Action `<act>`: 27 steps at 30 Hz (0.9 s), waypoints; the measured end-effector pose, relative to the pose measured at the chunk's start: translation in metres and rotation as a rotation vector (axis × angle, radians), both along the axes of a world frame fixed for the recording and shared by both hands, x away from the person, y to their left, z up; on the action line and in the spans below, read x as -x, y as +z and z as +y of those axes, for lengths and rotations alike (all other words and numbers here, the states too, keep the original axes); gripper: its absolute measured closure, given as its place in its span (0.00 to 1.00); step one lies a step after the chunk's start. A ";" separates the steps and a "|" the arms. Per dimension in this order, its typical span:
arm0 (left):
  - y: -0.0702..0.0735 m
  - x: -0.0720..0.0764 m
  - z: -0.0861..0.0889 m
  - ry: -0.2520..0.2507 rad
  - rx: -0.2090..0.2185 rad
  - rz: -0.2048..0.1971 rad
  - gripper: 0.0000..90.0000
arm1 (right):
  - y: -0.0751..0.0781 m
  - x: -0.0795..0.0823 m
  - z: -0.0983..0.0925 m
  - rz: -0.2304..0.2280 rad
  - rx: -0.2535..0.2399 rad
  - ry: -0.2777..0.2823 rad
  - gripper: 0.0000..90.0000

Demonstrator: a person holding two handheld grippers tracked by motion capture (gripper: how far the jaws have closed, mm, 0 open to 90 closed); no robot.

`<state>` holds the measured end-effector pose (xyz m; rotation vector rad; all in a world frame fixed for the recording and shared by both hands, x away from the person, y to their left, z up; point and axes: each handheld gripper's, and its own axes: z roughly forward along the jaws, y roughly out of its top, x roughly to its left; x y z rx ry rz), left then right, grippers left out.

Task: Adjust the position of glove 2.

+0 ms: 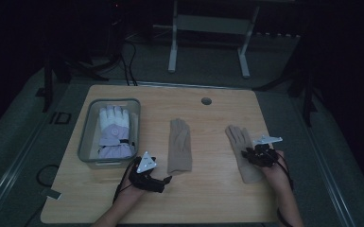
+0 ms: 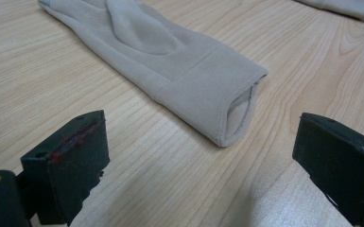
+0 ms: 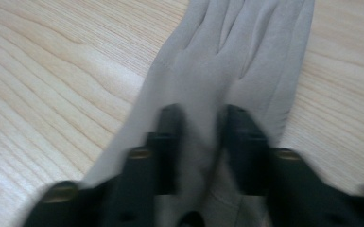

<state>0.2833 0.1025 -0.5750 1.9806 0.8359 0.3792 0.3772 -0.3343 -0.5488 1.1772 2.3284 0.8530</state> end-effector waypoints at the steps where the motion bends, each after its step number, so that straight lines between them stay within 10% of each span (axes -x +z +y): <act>1: 0.000 0.000 0.000 0.000 0.000 0.000 0.05 | 0.000 0.001 0.001 -0.011 0.015 -0.011 0.85; 11: 0.000 0.000 0.001 -0.001 0.006 0.001 0.05 | 0.013 0.011 0.023 -0.056 -0.086 -0.251 0.91; 16: 0.000 0.000 0.001 -0.001 0.007 0.000 0.05 | 0.024 0.015 0.040 -0.084 -0.159 -0.233 0.90; 27: 0.000 0.000 0.002 -0.006 0.018 -0.003 0.05 | 0.006 0.005 0.072 -0.054 -0.128 -0.212 0.90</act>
